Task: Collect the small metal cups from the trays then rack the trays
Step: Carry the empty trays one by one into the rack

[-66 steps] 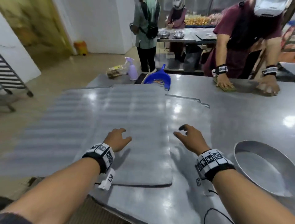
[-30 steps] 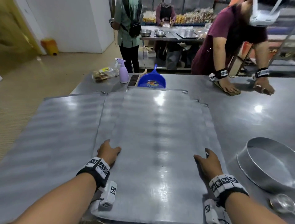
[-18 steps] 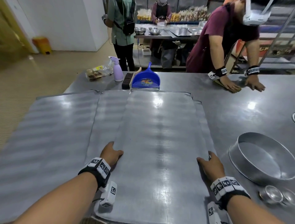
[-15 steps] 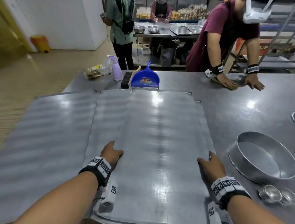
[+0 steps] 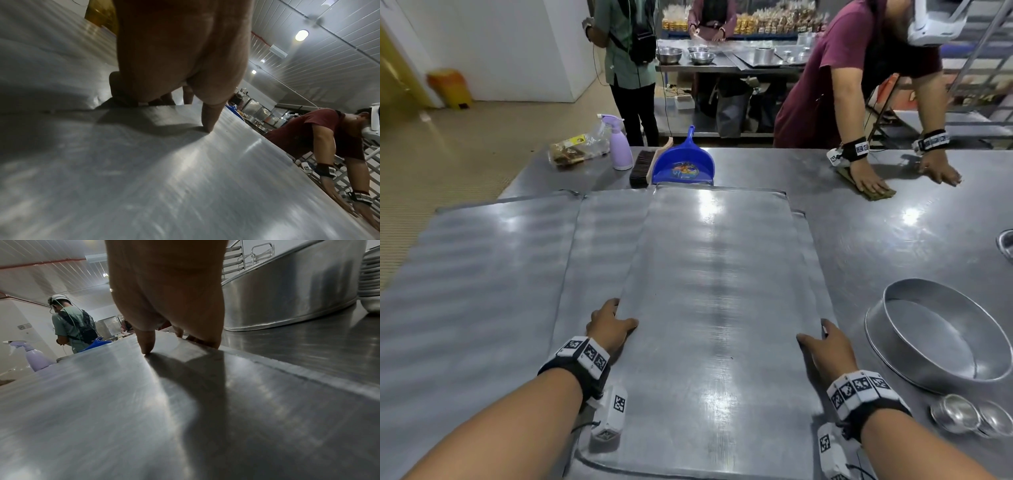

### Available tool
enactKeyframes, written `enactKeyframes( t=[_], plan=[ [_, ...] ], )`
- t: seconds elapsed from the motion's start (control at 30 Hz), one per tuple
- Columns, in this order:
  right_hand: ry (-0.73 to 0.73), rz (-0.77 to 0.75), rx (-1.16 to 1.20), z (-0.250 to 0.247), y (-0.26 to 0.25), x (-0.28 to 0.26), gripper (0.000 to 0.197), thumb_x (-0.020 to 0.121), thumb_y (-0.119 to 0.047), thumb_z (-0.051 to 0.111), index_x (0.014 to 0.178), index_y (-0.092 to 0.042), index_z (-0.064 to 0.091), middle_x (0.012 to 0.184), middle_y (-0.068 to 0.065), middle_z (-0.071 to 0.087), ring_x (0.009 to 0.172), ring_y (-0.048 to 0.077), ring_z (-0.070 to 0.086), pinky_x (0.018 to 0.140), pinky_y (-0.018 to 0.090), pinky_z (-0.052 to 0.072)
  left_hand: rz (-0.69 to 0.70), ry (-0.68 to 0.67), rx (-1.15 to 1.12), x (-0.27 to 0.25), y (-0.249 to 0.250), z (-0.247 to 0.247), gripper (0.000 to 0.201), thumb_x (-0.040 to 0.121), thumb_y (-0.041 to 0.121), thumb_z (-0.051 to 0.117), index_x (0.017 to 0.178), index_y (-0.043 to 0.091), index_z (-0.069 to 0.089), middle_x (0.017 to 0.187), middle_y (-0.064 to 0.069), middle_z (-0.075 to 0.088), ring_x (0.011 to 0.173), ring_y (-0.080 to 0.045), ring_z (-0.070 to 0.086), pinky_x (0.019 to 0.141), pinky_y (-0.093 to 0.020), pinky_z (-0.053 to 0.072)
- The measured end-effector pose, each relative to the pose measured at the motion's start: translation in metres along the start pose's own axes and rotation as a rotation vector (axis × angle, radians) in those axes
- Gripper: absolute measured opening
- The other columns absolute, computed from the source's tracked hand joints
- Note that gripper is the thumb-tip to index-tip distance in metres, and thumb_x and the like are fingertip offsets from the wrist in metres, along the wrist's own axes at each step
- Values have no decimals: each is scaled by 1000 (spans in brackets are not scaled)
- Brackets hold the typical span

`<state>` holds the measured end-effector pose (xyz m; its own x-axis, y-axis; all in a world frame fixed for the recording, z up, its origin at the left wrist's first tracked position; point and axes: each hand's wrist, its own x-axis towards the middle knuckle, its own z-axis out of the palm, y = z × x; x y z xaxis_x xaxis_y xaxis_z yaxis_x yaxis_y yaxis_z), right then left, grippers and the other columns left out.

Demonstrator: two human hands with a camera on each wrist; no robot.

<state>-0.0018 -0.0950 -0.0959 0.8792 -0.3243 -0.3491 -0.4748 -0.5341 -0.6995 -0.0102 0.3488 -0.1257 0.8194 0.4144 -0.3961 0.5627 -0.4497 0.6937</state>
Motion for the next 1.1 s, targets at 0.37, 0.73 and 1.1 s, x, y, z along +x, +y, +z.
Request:
enactKeyframes(
  t=[0.37, 0.73, 1.1],
  plan=[
    [-115, -54, -58, -3, 6, 6, 73, 98, -34, 59, 158, -18, 22, 162, 4, 28, 148, 27, 31, 120, 41, 25, 142, -103, 66, -6, 28, -15, 39, 85, 12, 69, 123, 13, 60, 112, -7, 72, 96, -25, 69, 86, -33, 55],
    [-125, -57, -125, -19, 15, -11, 66, 92, -23, 65, 151, -14, 38, 154, 6, 43, 141, 28, 42, 114, 39, 32, 177, -124, 232, -37, 8, -37, 45, 90, 20, 71, 134, 15, 63, 128, -2, 66, 119, -24, 62, 95, -25, 43],
    [-238, -128, -439, -36, 27, -23, 15, 95, -28, 55, 95, -13, 49, 106, 14, 62, 92, 28, 53, 80, 34, 40, 130, -107, 426, -75, -6, -19, 42, 91, 20, 65, 132, 13, 59, 123, -12, 68, 105, -30, 65, 81, -27, 44]
  ],
)
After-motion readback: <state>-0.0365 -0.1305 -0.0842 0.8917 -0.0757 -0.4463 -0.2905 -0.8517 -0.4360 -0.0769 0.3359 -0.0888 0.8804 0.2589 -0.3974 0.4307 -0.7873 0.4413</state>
